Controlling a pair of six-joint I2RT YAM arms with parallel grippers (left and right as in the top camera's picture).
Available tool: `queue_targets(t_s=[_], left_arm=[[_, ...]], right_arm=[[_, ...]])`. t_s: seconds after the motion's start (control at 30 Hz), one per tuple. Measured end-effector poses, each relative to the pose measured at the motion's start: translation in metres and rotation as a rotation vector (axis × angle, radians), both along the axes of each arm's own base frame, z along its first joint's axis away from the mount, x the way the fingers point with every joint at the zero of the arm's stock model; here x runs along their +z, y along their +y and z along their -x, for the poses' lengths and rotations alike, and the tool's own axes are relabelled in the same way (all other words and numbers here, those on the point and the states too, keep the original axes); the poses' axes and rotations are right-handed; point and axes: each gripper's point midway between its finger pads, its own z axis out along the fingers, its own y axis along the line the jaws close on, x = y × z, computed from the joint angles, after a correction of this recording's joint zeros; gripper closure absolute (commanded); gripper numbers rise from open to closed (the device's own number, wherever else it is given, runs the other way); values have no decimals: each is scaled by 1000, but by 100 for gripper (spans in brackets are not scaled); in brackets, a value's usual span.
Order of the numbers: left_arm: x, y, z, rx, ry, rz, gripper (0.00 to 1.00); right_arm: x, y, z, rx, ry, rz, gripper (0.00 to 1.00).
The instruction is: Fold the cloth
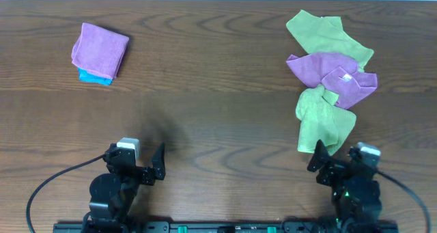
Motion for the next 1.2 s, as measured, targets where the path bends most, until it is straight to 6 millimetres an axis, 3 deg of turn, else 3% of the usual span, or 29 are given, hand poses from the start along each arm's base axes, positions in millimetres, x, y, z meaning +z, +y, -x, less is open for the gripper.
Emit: queue_targets(t_s=[0.3, 1.2], left_arm=[[0, 0, 0, 0, 0, 0, 5], [0, 0, 0, 0, 0, 0, 5]], right_arm=[[-40, 2, 1, 117, 103, 203, 1], [-40, 0, 2, 121, 109, 231, 1]])
